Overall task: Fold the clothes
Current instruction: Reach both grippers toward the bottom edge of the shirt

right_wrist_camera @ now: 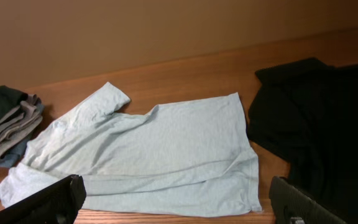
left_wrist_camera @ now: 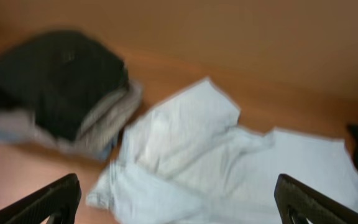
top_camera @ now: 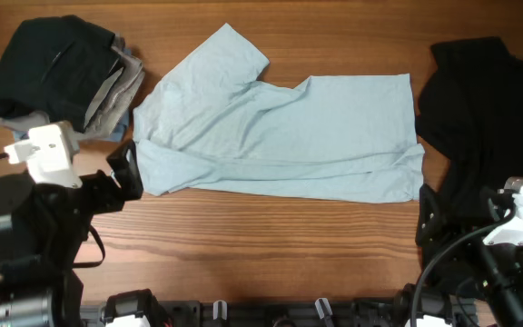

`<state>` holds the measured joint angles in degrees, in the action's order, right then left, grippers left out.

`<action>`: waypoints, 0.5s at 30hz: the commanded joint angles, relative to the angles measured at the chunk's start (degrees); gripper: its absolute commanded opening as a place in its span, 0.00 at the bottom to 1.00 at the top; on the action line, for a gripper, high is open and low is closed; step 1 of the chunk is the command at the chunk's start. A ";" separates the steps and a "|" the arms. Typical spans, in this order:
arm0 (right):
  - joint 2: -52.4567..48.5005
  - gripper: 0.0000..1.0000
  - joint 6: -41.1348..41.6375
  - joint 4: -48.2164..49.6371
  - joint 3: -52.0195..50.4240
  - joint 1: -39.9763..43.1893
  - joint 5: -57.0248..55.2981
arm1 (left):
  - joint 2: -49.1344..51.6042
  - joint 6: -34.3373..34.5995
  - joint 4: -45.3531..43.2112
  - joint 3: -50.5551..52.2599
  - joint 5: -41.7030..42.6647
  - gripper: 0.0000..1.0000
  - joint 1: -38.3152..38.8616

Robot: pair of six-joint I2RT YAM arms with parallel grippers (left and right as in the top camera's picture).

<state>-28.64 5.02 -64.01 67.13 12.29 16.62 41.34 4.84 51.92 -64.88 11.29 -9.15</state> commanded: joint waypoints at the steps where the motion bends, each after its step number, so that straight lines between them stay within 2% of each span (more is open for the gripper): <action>1: 0.31 1.00 2.64 3.50 -0.09 -0.24 3.96 | 6.14 0.79 6.86 0.00 0.85 1.00 0.04; 5: -0.83 1.00 3.50 7.37 -2.58 -0.24 5.18 | 17.03 1.64 13.03 0.04 1.03 1.00 0.04; 8: -2.91 1.00 4.83 10.21 -8.59 -0.24 5.29 | 25.07 1.64 14.64 0.04 6.40 1.00 0.04; 10: -6.23 1.00 9.66 14.32 -15.91 -0.24 5.31 | 33.46 1.60 14.19 0.04 9.94 1.00 0.04; 13: -14.05 1.00 6.51 17.79 -20.83 -0.24 5.84 | 42.99 3.28 12.96 0.04 7.63 1.00 0.00; 15: -20.13 1.00 4.92 17.81 -20.70 -0.24 5.68 | 47.50 9.66 12.24 0.04 2.78 1.00 0.00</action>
<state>-41.85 11.73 -47.07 46.92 12.29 21.02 81.93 6.87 64.95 -64.88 17.69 -9.15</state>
